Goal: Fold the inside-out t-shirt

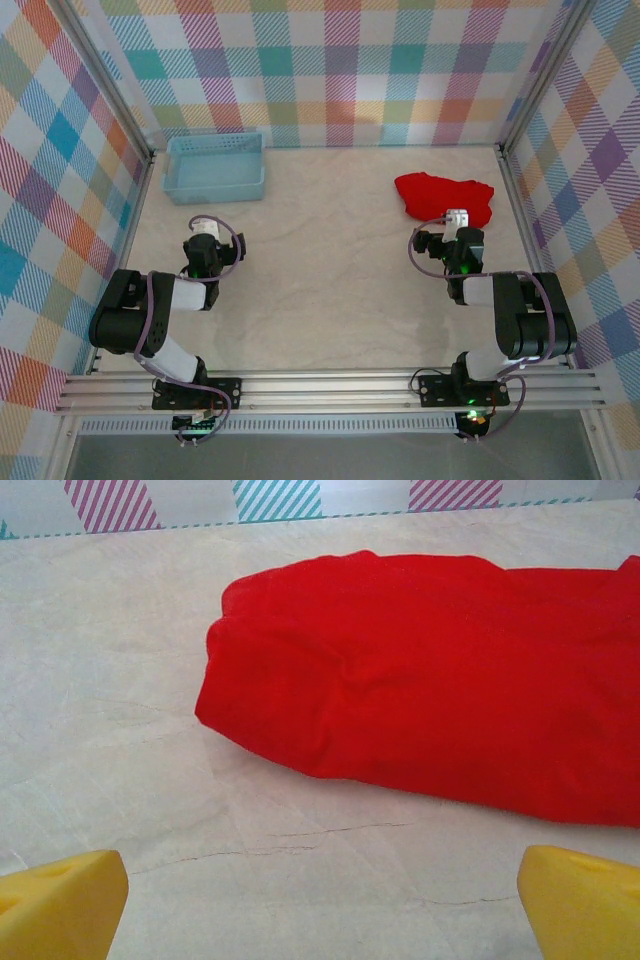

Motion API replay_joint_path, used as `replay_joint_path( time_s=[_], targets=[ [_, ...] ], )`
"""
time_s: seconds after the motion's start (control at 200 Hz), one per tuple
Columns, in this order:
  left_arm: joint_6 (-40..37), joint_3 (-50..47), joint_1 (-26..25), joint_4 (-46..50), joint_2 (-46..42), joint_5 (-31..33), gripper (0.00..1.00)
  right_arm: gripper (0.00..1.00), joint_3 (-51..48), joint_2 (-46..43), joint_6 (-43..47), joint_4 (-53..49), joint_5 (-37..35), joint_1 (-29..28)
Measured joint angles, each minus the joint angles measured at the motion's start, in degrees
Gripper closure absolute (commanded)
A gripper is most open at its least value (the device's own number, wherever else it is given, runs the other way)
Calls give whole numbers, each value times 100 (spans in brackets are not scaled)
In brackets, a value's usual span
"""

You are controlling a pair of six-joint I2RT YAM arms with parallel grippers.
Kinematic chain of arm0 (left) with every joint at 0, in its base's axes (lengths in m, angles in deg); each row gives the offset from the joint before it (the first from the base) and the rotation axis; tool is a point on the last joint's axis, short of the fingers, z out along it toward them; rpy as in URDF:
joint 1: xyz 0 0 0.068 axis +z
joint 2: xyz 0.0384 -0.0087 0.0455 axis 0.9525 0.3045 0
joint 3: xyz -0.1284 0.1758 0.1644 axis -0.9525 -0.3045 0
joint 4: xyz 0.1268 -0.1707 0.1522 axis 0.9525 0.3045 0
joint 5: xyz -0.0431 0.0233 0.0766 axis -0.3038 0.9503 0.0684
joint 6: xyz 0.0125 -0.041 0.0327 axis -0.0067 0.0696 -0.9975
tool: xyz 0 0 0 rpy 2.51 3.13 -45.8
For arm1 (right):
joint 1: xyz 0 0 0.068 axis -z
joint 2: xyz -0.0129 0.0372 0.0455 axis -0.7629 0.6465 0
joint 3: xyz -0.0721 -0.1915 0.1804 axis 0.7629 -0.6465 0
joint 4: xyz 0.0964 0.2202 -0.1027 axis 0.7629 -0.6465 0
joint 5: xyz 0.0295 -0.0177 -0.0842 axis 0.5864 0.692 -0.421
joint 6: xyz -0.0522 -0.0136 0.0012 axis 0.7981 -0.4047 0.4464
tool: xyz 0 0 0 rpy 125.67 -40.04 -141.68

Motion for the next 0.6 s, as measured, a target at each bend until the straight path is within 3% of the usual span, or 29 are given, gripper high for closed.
replay_joint_path(
  time_s=[0.6],
  targets=[
    [0, 0, 0, 0, 0, 0, 0, 0, 0, 0, 0, 35, 0, 0]
  ],
)
